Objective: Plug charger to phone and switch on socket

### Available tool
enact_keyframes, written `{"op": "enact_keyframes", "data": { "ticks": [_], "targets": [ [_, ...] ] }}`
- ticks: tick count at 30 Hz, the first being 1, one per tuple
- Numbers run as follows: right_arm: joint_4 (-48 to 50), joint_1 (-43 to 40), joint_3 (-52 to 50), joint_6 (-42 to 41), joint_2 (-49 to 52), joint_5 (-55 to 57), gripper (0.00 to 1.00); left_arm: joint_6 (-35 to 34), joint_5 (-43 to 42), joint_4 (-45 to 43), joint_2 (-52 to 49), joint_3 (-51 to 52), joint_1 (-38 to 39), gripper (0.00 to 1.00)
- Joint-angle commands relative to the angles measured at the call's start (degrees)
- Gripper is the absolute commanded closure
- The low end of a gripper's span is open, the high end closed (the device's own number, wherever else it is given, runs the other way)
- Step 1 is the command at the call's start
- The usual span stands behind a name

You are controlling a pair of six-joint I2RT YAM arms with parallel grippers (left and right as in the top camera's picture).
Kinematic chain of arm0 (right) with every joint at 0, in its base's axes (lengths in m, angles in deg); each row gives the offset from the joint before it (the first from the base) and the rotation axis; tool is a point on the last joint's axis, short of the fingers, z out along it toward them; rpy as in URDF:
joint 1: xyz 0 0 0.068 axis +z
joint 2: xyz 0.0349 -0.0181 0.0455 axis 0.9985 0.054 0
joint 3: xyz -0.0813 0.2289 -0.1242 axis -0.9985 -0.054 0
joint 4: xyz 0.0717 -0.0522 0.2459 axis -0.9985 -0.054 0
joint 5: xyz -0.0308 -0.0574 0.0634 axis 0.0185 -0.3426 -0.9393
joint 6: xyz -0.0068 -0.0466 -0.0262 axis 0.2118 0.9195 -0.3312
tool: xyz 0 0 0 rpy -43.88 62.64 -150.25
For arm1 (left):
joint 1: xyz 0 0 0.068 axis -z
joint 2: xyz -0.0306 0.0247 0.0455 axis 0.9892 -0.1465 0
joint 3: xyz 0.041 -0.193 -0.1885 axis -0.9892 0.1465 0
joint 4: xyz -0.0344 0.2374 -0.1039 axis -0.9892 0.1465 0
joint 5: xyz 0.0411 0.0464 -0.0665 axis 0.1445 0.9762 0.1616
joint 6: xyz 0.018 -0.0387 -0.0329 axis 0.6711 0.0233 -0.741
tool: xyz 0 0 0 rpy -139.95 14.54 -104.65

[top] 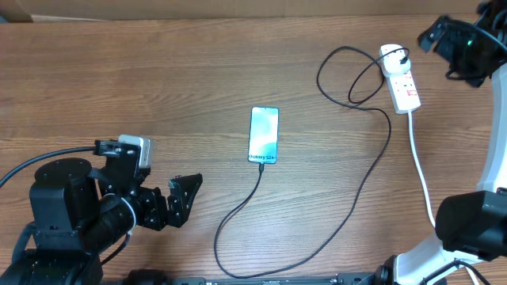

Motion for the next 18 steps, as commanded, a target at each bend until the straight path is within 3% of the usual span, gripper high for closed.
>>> {"op": "enact_keyframes", "data": {
  "ticks": [1, 11, 18],
  "targets": [
    [5.42, -0.33, 0.00, 1.44, -0.72, 7.87, 0.00, 0.87, -0.61, -0.20, 0.17, -0.33, 0.11, 0.00],
    [15.06, -0.33, -0.44, 1.75, 4.61, 16.37, 0.00, 0.87, -0.61, -0.20, 0.17, -0.31, 0.11, 0.01],
    [18.21, -0.33, -0.44, 8.98, 9.55, 16.39, 0.00, 0.87, -0.61, -0.20, 0.17, -0.33, 0.11, 0.00]
  ]
}}
